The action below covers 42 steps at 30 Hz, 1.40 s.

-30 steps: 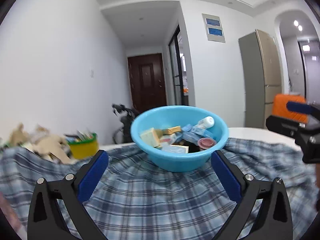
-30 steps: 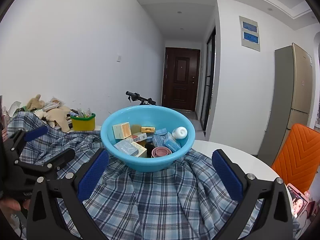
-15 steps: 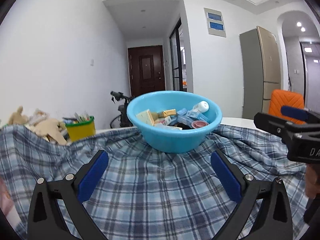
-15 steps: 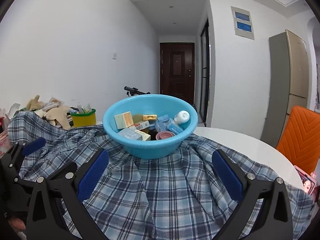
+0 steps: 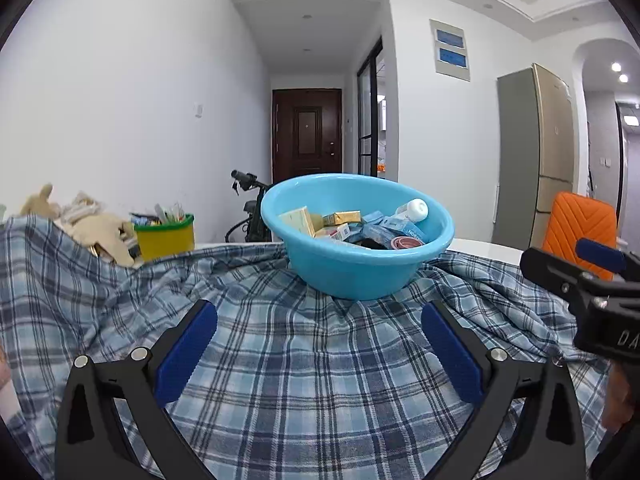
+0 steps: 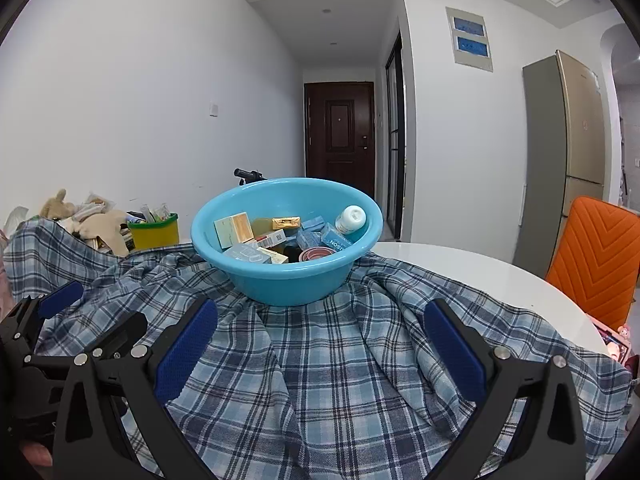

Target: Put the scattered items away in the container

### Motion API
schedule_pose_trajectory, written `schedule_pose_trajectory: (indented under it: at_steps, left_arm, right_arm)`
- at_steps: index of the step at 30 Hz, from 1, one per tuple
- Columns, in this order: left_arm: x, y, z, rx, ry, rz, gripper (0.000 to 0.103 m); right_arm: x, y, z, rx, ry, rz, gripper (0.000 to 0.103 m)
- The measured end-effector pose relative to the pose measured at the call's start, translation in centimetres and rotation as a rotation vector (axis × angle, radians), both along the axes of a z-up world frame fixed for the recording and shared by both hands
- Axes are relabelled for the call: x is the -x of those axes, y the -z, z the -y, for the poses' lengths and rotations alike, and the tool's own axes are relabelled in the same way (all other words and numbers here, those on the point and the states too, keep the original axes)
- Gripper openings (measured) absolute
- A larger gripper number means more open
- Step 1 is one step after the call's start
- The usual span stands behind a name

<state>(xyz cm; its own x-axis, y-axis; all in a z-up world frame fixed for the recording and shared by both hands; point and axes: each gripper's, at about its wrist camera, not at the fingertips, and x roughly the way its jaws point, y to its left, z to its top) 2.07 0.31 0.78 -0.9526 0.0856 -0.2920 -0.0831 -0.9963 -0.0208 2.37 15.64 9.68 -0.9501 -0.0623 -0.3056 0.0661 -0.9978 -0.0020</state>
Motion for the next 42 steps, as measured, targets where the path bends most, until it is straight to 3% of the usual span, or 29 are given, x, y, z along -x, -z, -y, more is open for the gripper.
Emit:
schedule_pose_trajectory:
  at_steps: [5,10,20,42]
  left_arm:
    - [0.2,0.6,0.3,-0.044,-0.028,0.008,0.103]
    - [0.3,1.0,-0.2,-0.001,-0.024,0.003,0.103]
    - [0.0,0.9,-0.2,0.003,-0.044,-0.012,0.103]
    - [0.1,1.0,0.0,0.005,-0.039,-0.008,0.103]
  right_arm:
    - [0.2,0.8,0.1,-0.001,0.004,0.005,0.103]
    - [0.3,1.5,-0.3,0.010,0.010,0.001,0.103]
    - [0.1,3.0,-0.5,-0.011,0.047,-0.019,0.103]
    - [0.3,3.3,-1.2,0.007,0.066,-0.013,0.103]
